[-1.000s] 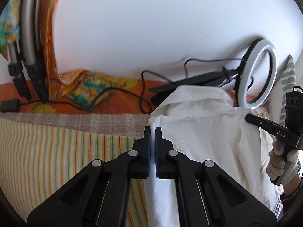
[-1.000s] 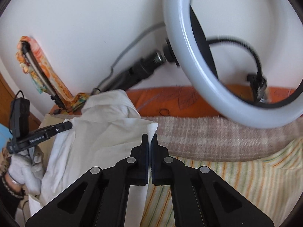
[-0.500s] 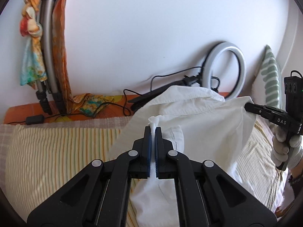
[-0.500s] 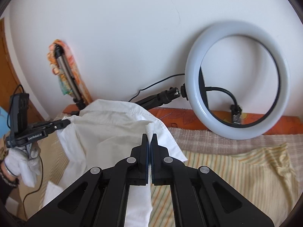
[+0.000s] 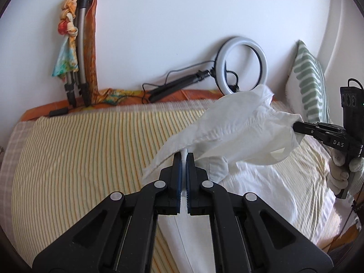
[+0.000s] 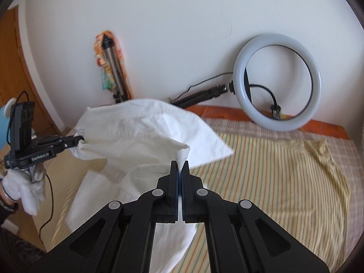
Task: Fold small clothes
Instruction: 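Grasp the collar end with both grippers and fold it onto the bundle, then release the shirt and reposition both grippers above the folded bundle's edge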
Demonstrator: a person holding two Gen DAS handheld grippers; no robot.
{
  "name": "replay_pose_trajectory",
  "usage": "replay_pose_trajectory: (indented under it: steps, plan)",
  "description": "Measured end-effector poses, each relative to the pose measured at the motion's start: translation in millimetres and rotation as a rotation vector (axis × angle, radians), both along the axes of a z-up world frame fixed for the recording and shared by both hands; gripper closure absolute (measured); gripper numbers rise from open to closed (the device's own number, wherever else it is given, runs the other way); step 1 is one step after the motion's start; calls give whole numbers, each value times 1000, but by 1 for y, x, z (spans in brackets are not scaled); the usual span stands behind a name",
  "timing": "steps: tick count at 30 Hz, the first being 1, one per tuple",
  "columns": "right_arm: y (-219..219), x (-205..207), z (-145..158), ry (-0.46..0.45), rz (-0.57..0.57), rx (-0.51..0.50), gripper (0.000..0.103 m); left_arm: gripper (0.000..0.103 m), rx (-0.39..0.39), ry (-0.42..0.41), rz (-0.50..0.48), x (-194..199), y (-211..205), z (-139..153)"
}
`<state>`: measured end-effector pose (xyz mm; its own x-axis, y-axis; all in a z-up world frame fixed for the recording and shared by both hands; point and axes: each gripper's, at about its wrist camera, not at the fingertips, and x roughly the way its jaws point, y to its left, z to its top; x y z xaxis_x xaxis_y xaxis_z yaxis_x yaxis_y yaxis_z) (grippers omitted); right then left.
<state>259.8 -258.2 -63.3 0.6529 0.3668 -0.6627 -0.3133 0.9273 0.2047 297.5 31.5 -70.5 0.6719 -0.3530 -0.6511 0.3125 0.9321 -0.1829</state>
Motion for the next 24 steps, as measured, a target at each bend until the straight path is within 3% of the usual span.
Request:
replay_pose_trajectory:
  steps: [8, 17, 22, 24]
  plan:
    - [15, -64, -32, 12, 10, -72, 103, 102, 68, 44, -13, -60, -1, -34]
    - [30, -126, -52, -16, 85, -276, 99, 102, 146, 87, -41, -105, 3, -58]
    - [11, -157, -41, -6, 95, -225, 98, 102, 86, 91, -31, -130, 22, -46]
    - [-5, -164, -35, 23, 47, -145, 95, 102, 30, 104, 1, -135, 35, -41]
